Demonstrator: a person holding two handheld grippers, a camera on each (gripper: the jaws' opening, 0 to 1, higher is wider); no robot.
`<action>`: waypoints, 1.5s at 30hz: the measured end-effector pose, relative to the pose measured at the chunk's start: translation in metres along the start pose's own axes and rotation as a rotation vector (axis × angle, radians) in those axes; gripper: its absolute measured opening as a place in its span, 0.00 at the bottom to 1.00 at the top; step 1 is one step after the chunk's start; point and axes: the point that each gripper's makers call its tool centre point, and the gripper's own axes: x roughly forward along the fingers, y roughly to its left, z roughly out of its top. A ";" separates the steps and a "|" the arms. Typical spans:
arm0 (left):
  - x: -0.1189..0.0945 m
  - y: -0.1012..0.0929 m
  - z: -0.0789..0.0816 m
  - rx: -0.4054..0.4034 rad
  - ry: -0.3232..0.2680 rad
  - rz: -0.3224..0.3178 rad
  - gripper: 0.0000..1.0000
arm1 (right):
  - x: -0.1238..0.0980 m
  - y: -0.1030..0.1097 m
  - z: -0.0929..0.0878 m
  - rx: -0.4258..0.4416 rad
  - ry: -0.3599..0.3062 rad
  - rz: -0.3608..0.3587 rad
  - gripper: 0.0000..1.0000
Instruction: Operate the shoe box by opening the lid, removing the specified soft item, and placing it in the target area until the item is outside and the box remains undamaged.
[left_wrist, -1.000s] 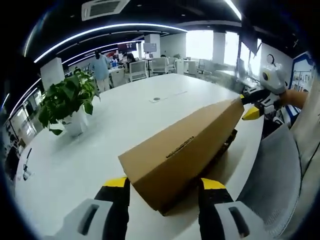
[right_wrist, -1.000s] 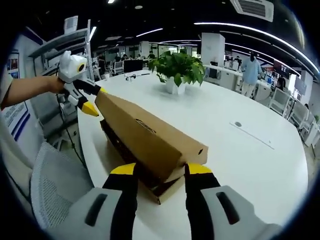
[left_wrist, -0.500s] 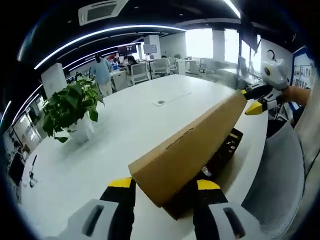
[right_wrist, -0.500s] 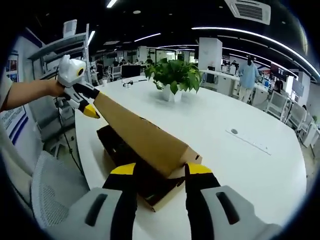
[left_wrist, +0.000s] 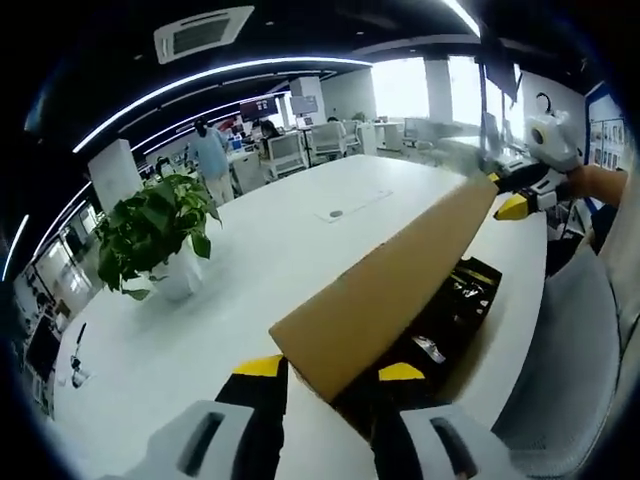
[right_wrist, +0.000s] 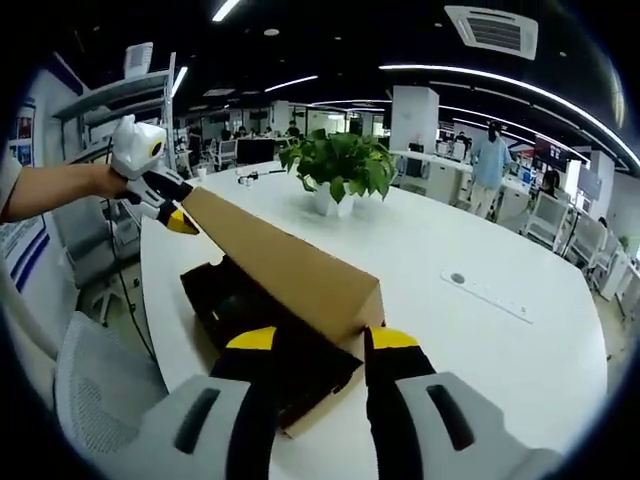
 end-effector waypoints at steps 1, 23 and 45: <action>0.000 0.002 0.001 0.001 -0.001 0.006 0.29 | 0.000 -0.001 0.001 -0.001 -0.001 -0.001 0.29; 0.009 0.040 0.022 -0.045 -0.070 0.096 0.08 | 0.012 -0.022 0.022 -0.056 -0.028 -0.007 0.29; 0.022 0.058 0.034 -0.071 -0.097 0.115 0.06 | 0.025 -0.045 -0.043 -0.162 0.063 -0.027 0.16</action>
